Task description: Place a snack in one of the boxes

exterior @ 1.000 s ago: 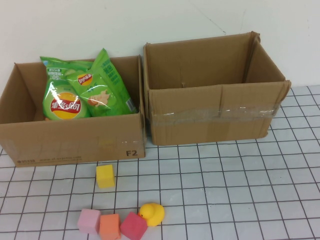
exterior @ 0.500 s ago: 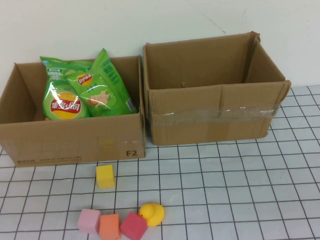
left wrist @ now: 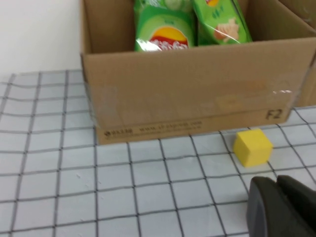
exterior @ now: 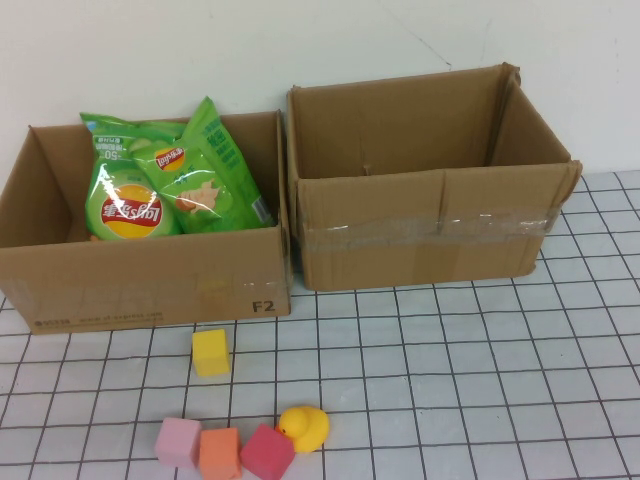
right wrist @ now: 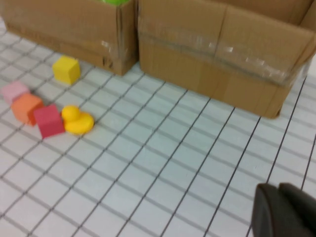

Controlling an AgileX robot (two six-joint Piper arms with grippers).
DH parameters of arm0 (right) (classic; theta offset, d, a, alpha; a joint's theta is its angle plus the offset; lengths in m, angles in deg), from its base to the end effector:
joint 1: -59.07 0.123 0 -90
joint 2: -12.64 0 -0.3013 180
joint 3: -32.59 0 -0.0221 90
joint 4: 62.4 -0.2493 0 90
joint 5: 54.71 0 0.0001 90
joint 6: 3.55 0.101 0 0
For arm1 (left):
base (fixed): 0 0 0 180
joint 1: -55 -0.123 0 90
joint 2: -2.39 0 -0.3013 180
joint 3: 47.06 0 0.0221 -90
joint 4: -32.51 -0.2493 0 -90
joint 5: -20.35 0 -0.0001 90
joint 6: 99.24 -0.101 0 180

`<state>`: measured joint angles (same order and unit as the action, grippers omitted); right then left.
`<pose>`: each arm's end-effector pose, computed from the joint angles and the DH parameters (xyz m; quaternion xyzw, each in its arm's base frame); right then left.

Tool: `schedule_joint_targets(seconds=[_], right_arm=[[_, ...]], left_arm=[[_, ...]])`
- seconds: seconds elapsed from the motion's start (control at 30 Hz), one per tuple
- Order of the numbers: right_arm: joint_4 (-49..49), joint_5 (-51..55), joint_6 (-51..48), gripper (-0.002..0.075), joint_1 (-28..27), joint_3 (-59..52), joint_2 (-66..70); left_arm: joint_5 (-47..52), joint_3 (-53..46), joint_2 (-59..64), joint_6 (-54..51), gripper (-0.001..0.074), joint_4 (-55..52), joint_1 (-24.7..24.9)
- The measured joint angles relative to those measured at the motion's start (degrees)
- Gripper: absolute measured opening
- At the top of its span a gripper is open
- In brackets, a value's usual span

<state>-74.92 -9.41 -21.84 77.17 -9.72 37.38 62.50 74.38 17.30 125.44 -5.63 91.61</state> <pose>0.0332 0.0272 0.3297 -0.2383 0.7909 0.1062 0.5535 0.0478 0.0167 0.2628 0.0317 0.8041 -0.0893 0.5869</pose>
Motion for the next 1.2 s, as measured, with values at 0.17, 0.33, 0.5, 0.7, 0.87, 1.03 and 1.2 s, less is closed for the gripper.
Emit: schedule_joint_targets(seconds=[0.17,0.33,0.5,0.7,0.87,1.03,1.2], right_arm=[[0.78,3.14,-1.85,-0.0001,0.0,0.0,0.0],[1.07,2.96,-2.38,-0.0001,0.0,0.0,0.0],[1.07,3.52,-2.5,-0.0001,0.0,0.0,0.0],[1.07,3.9,-2.6,-0.0001,0.0,0.0,0.0],[1.07,3.9,-2.6,-0.0001,0.0,0.0,0.0],[1.07,3.9,-2.6,-0.0001,0.0,0.0,0.0],[1.21,3.9,-2.6,-0.0001,0.0,0.0,0.0]], left_arm=[[0.0,0.0,0.0,0.0,-0.0002,-1.85,0.0],[0.0,0.0,0.0,0.0,-0.0001,-1.85,0.0],[0.0,0.0,0.0,0.0,-0.0001,-1.85,0.0],[0.0,0.0,0.0,0.0,-0.0001,-1.94,0.0],[0.0,0.0,0.0,0.0,-0.0001,-1.94,0.0],[0.0,0.0,-0.12,0.0,-0.0001,-1.33,-0.25],[-0.42,0.0,-1.19,-2.67,-0.0001,5.04,-6.35]])
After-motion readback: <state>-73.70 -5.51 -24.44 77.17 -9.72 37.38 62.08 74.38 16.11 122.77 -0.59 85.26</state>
